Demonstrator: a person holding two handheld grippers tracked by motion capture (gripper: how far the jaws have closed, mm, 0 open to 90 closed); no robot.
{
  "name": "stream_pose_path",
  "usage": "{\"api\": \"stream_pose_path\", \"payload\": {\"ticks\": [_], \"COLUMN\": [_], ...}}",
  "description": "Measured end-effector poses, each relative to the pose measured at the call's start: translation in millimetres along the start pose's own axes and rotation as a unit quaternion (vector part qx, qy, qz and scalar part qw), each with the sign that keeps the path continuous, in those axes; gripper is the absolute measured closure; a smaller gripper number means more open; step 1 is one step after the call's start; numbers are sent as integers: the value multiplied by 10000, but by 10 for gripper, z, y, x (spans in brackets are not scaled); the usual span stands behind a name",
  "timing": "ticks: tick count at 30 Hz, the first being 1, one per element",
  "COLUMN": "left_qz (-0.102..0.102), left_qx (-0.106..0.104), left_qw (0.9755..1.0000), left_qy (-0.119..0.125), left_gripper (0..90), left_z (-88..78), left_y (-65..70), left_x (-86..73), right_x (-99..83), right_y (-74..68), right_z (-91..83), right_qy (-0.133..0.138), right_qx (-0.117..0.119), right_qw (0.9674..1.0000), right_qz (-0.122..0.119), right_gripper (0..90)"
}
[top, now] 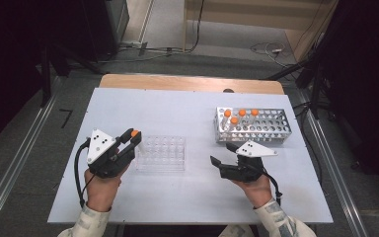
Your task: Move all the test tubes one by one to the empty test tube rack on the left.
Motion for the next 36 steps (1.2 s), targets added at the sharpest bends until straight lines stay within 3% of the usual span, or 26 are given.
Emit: {"api": "stream_pose_path", "payload": {"ticks": [6,12,21,27,36], "left_qz": [128,126,181,378,375], "left_qx": [102,134,179,215,262], "left_qw": [9999,9998,9995,9982,9972], "left_qy": [21,-23,-196,-415,-591], "left_gripper": [702,701,700,698,692], "left_z": [-33,-34,-2,34,35], "left_y": [-28,-53,-53,-3,-13], "left_x": [10,-14,-161,-316,-441], "right_x": [0,-4,-10,-13,-18], "right_y": [2,6,-2,-6,2], "right_z": [-1,1,1,3,5], "right_qy": [-8,-12,-37,-48,-53], "right_qx": [-10,-10,5,11,0], "right_qw": [10000,10000,10000,10000,10000], "right_qz": [-5,1,-1,-9,-23], "right_gripper": [256,257,261,262,264]}}
Point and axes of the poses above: each handheld gripper's, and its own axes: z roughly forward along the jaws, x roughly out of its top, y roughly to its right, the point moved 6 cm from there along z, roughly forward along the jaws, and after that the axes turned 14 degrees about y, right-handed, at the moved point
